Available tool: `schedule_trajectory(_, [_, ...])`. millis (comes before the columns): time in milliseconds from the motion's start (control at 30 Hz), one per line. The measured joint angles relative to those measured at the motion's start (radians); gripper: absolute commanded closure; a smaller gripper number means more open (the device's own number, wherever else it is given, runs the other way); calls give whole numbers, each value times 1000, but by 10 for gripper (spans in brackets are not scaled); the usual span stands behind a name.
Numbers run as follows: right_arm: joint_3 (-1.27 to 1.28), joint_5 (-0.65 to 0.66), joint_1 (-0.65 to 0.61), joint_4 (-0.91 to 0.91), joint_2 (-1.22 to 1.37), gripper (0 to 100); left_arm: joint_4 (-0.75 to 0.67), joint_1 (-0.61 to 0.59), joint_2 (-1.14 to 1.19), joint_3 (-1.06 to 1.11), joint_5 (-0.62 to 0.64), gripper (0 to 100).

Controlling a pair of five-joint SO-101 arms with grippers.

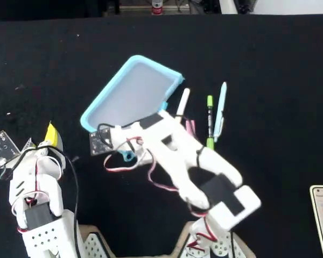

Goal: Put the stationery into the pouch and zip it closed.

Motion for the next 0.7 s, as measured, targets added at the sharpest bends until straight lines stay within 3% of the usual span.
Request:
schedule_trajectory(200, [-92,0,0,106,46,876,0,0,0,0,0,780])
schedule_trajectory(300, [-92,0,0,117,40,991,0,0,0,0,0,780])
schedule_trajectory(700, [80,-192,3,132,-186,987,0,18,0,2,0,780])
